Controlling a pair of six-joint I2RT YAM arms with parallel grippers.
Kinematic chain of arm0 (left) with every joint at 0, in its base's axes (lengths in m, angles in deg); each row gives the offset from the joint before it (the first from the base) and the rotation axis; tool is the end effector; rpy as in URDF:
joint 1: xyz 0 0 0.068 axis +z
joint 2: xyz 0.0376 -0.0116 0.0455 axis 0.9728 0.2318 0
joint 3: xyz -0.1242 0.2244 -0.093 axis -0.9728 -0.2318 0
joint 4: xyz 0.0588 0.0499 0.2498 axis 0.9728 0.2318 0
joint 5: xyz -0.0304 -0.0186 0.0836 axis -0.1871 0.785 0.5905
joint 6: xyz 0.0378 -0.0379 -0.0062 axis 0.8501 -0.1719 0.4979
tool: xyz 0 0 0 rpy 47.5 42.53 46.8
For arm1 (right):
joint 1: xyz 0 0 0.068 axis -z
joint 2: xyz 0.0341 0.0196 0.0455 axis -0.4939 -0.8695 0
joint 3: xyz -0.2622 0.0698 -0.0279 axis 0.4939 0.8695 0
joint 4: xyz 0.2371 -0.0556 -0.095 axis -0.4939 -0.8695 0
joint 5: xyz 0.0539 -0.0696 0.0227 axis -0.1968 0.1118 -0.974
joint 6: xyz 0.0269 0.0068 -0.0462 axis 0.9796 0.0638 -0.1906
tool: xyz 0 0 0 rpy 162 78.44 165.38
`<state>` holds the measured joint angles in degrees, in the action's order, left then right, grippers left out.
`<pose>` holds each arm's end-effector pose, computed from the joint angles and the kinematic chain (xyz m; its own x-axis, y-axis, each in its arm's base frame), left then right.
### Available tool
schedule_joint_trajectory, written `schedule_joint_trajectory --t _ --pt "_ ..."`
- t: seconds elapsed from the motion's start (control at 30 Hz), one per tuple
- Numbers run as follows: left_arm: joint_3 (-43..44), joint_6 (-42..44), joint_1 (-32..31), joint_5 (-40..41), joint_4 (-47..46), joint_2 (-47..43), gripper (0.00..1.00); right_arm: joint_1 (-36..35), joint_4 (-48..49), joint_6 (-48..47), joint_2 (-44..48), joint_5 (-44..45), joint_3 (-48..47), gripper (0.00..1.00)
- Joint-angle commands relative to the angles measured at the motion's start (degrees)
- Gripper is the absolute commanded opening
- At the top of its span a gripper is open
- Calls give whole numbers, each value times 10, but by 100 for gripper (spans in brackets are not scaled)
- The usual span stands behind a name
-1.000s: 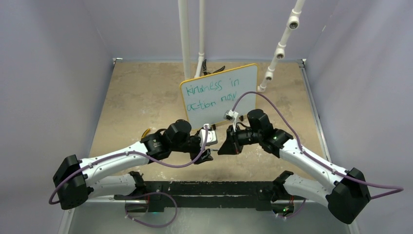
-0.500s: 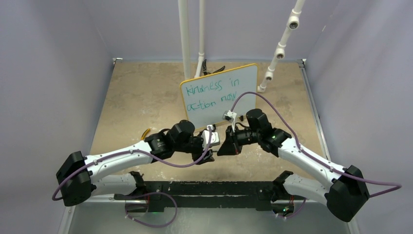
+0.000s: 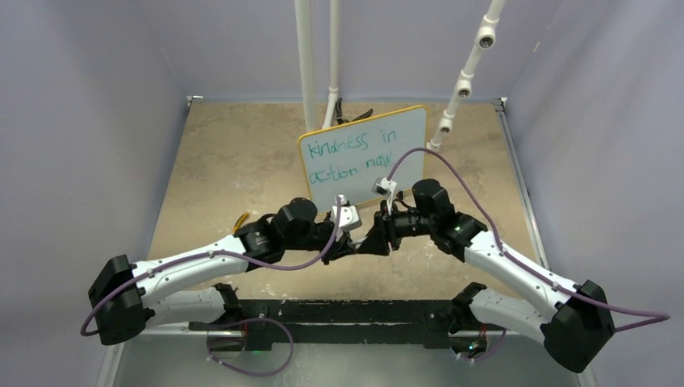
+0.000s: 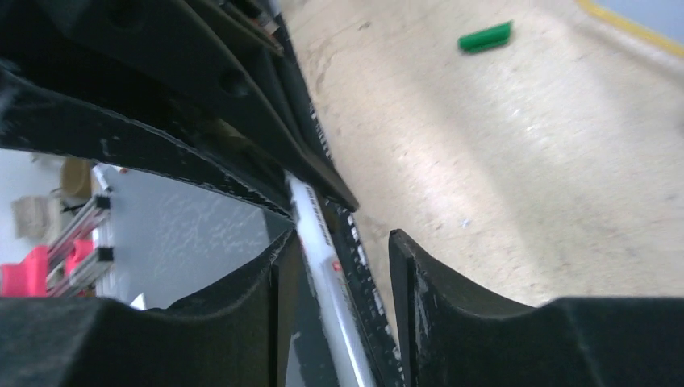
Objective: Write a sentence on the whiteboard
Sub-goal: Pass from the right arm to the left, then pass from the left arm to the right
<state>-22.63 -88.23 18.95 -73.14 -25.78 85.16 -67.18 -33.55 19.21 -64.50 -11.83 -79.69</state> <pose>0.1226 -0.2176 0.2581 -0.2920 0.3896 -0.8735 0.9470 0.2455 -0.2071 0.1568 0.1520 0.2561 -0.6437 -0.2519 -0.7226 -0.7633 0.2796 0.5824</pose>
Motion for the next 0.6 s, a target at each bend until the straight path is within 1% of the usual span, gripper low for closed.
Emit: schedule_joint_trajectory --t 0.0,0.07,0.17,0.23,0.27,0.33,0.4,0.47,0.57 --pt "-21 -103 0 101 -66 -45 0 -3 91 71 31 103 -4 52" --pt "-52 -143 1 132 -93 -56 0 -3 132 105 46 144 7 57" --pt "-101 -202 1 186 -137 -77 0 -3 190 158 80 202 28 69" --pt "-127 -228 1 208 -168 -90 0 -3 237 199 107 233 52 75" --pt "-139 -245 1 210 -188 -96 0 -3 266 222 120 242 68 77" --pt "-172 -273 1 211 -248 -105 0 -3 345 267 142 254 111 80" --pt "-192 -291 0 231 -288 -112 0 -3 433 315 149 272 143 80" --pt "-204 -302 1 238 -316 -117 0 -3 489 343 145 263 166 80" --pt "-213 -312 1 236 -346 -120 0 -3 520 358 129 252 178 80"
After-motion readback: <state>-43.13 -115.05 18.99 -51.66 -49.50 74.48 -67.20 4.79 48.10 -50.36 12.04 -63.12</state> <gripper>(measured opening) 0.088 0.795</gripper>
